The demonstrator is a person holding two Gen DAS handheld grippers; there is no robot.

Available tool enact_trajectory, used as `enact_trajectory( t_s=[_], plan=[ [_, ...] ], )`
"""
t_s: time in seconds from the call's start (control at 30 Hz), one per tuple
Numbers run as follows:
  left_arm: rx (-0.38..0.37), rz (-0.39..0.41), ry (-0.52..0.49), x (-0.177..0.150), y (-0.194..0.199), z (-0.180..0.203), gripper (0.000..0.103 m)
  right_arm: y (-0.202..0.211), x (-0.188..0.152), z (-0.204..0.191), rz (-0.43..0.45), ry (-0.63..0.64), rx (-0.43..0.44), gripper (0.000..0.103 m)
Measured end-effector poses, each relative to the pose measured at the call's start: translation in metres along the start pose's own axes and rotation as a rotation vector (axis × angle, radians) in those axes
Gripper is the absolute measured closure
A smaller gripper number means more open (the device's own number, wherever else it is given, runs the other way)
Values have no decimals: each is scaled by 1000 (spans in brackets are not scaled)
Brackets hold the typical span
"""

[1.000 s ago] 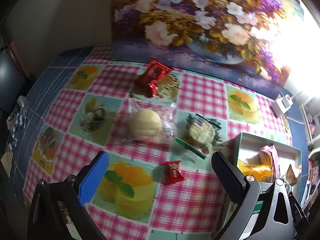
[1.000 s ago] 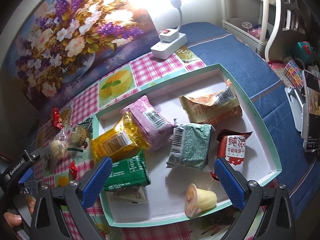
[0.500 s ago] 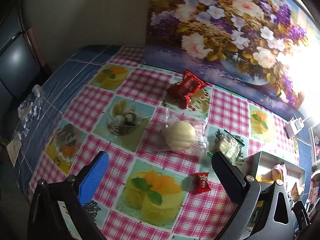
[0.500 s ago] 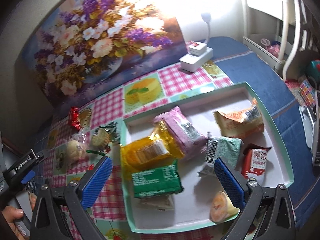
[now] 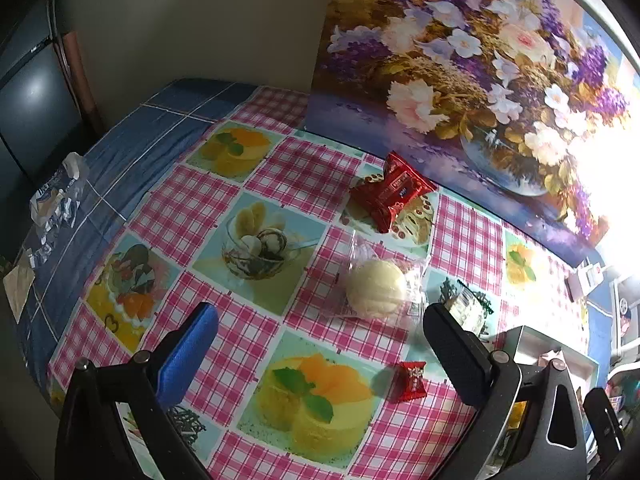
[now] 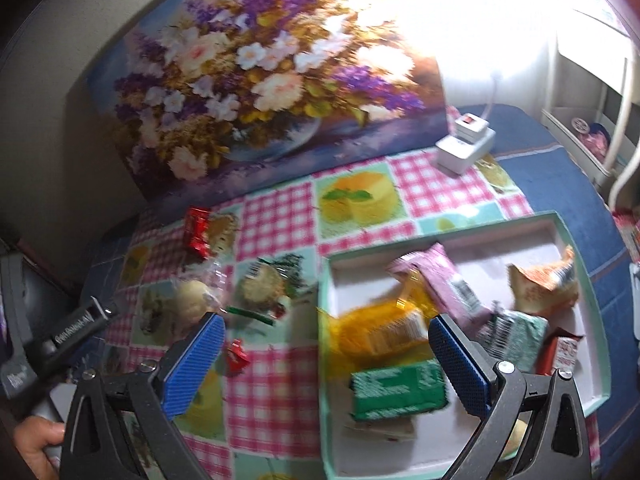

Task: Organize snacks
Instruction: 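Move both open tools back toward the small red candy packet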

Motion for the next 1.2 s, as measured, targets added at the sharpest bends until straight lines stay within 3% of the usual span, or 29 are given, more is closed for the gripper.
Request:
enact_trajectory(
  t_s=[0.23, 0.37, 0.67, 0.87, 1.13, 1.2],
  plan=[
    [-10, 16, 11, 15, -1, -9, 1, -8, 14, -45, 3, 59, 35, 0],
    [-3, -22, 10, 11, -15, -11, 1, -24, 11, -68, -22, 122, 25, 0],
    [32, -176, 27, -24, -68, -21, 1, -86, -42, -100, -182, 267, -10, 0],
    [52, -220, 53, -37, -85, -29, 1, -110, -66, -109, -243, 310, -15, 1],
    [76, -206, 75, -32, -83, -41, 1, -124, -92, -128, -263, 416, -47, 17],
    [73, -205, 76, -31, -82, -42, 1, -123, -92, -129, -245, 439, -70, 27]
  ],
)
Point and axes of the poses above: each gripper's, at about its wrist camera, not at the fingertips, and y roughly against the way its jaws point, z to its right, x to its top, the point moved 10 cm from there along -y, roughly the way its jaws point, and after that the axes turned 15 degrees about -x, right-handed, at the moved point
